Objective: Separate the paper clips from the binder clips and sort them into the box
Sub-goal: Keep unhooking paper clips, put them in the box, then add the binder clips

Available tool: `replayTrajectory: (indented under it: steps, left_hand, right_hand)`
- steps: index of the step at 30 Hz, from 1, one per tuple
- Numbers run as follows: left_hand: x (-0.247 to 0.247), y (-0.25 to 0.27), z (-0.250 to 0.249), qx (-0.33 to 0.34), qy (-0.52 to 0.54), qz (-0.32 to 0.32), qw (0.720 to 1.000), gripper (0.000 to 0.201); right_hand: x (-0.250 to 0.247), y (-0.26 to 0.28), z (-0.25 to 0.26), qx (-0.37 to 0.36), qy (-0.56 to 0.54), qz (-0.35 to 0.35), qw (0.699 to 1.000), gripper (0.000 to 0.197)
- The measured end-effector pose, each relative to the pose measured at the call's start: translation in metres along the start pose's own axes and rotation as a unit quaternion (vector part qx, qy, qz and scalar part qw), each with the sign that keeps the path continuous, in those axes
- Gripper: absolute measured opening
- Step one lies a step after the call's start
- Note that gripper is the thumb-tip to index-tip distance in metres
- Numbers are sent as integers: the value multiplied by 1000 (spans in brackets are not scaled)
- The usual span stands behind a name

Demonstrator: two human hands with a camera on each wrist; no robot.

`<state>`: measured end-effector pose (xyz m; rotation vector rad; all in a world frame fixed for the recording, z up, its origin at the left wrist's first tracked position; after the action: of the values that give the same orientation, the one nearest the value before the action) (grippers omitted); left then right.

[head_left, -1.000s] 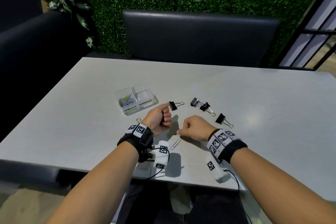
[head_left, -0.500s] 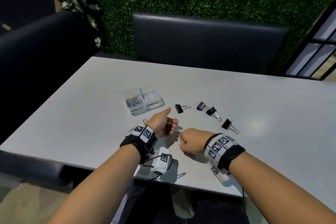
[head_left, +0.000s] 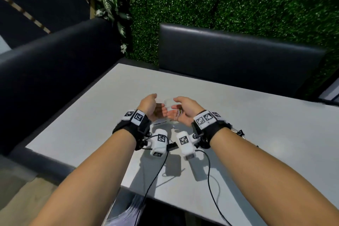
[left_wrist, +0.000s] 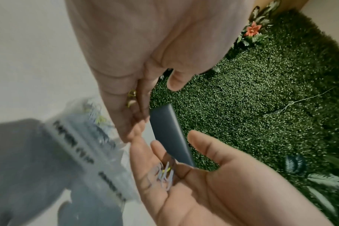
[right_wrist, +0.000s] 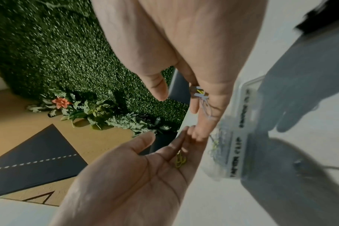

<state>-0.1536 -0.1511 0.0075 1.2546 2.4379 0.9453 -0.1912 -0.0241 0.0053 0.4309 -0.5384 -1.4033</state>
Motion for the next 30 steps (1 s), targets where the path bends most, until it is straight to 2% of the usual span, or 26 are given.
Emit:
replayTrajectory:
  steps: [4, 7, 10, 12, 15, 17, 18, 20, 22, 25, 28, 30]
  left_hand:
    - [-10, -22, -19, 20, -11, -58, 998, 51]
    - [-6, -24, -22, 56, -33, -58, 996, 60]
    - [-4, -19, -22, 111, -58, -61, 990, 57]
    - [-5, -12, -19, 140, -78, -64, 985, 52]
    - [-8, 2, -7, 163, -110, -44, 979, 35]
    - [-8, 13, 7, 163, -142, -22, 976, 28]
    - [-7, 18, 15, 170, -182, -8, 968, 25]
    - [-2, 22, 31, 205, -319, 17, 925, 26]
    - [2, 24, 42, 257, -454, 5, 853, 28]
    - [6, 30, 48, 286, -566, -10, 774, 28]
    - [14, 33, 57, 287, -641, 10, 711, 51]
    - [19, 31, 60, 305, -667, 11, 680, 61]
  right_hand:
    - [30, -19, 3, 42, -1, 13, 999, 29]
    - [40, -23, 1, 68, 7, 38, 997, 40]
    - [32, -7, 4, 64, 26, 50, 996, 46]
    - [18, 4, 10, 28, 65, 37, 997, 41]
    - [-18, 10, 21, -70, 143, -7, 987, 28]
    - [-51, 8, 24, -135, 231, -58, 962, 24]
    - [-67, 7, 25, -169, 289, -92, 938, 20]
    - [-93, 4, 25, -221, 409, -156, 872, 13]
    - [-105, 0, 20, -238, 487, -179, 821, 12]
    - [-111, -10, 9, -242, 527, -176, 795, 24]
    - [-102, -20, 0, -239, 573, -144, 771, 57]
    - [-94, -23, -6, -234, 645, -117, 718, 66]
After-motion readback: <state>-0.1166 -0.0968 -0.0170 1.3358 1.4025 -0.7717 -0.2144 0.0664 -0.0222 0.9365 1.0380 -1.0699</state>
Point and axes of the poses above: each hand's wrist, its own y-axis away from the middle knuckle, its own x-axis out of the palm, z = x × y, the point moved 6 cm from there along -y, towards the middle knuckle, and after that the axes turned 14 degrees about -z, right-handed, at the moved point
